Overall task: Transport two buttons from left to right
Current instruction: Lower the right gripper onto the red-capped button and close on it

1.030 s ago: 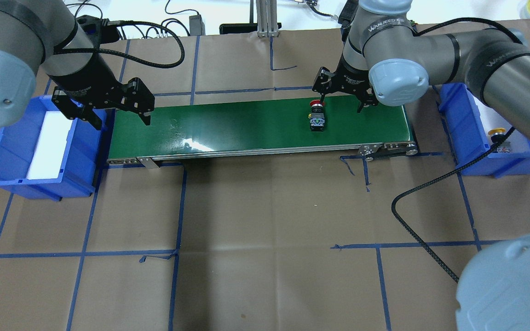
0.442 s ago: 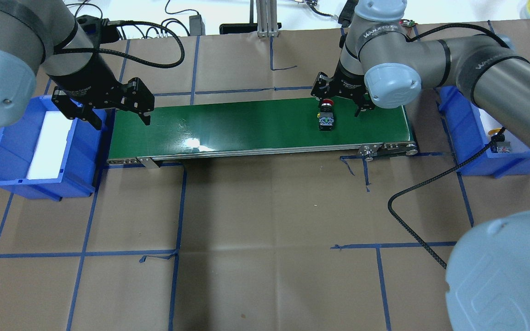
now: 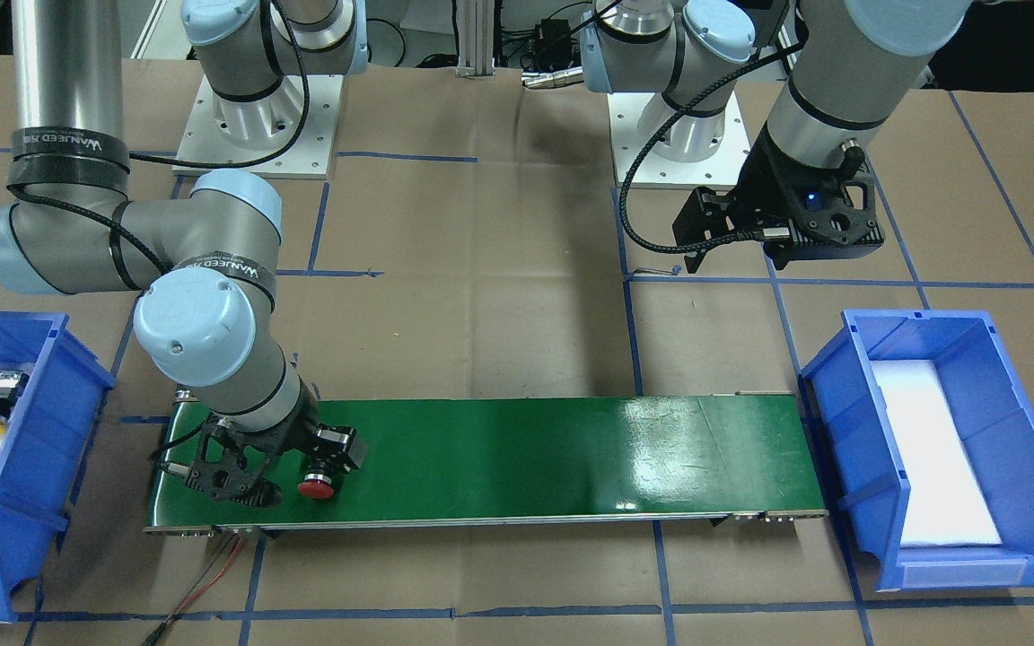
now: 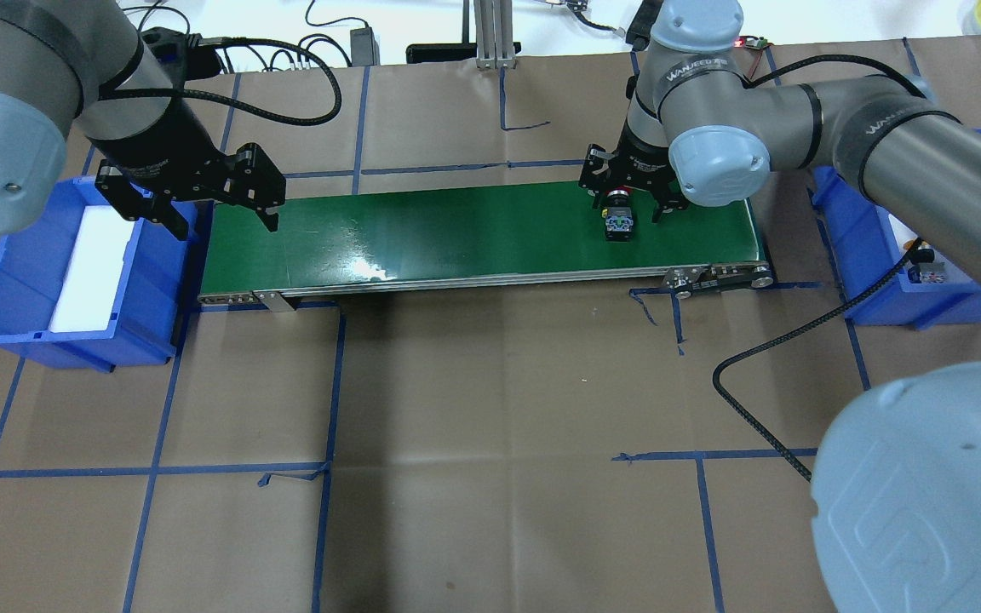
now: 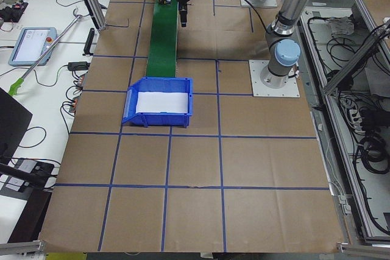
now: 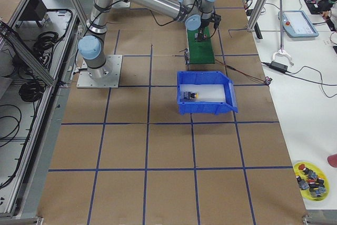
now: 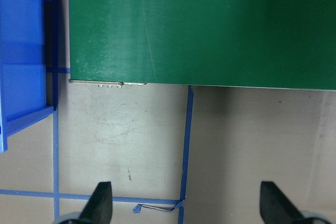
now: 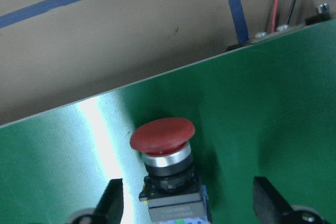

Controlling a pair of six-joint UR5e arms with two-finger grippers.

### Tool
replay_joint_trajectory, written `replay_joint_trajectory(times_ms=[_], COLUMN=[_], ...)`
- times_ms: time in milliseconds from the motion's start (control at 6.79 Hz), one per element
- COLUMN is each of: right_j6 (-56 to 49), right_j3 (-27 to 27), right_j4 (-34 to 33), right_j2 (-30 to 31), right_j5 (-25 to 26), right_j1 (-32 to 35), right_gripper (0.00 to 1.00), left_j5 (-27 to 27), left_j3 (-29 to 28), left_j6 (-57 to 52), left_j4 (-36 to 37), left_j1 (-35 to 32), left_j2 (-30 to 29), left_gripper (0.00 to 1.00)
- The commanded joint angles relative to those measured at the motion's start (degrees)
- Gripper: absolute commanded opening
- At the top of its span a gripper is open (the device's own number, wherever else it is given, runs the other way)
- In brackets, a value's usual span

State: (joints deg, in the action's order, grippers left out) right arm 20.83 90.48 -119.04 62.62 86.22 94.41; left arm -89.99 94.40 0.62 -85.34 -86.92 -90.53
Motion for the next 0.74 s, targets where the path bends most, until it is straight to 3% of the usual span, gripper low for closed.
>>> replay_joint_trajectory(times_ms=[0, 147, 294, 442, 589], right_j6=[-0.44, -0.52, -0.87, -3.57, -8.65], right_j3=[0.13, 0.40, -0.04, -1.34, -2.84], right_j4=[0.83, 0.92, 3.09, 7.47, 9.51], right_j2=[-0.12, 0.14, 0.92, 3.37, 6.96], right_j5=[0.09, 0.09, 0.35, 5.57, 7.36], right_j1=[-0.01, -0.01, -0.19, -0.71, -1.93], right_gripper=[0.36, 0.16, 0.08, 0.05, 0.05], left_j5=[-0.01, -0.01, -0.01, -0.01, 0.08], left_j3=[0.00, 0.00, 0.00, 0.00, -0.09], left_j6=[0.00, 0.00, 0.00, 0.00, 0.00], left_j4=[0.00, 0.00, 0.00, 0.00, 0.00], left_j1=[0.00, 0.00, 0.00, 0.00, 0.00], left_j2=[0.00, 0.00, 0.00, 0.00, 0.00], left_gripper=[1.00, 1.00, 1.00, 1.00, 1.00])
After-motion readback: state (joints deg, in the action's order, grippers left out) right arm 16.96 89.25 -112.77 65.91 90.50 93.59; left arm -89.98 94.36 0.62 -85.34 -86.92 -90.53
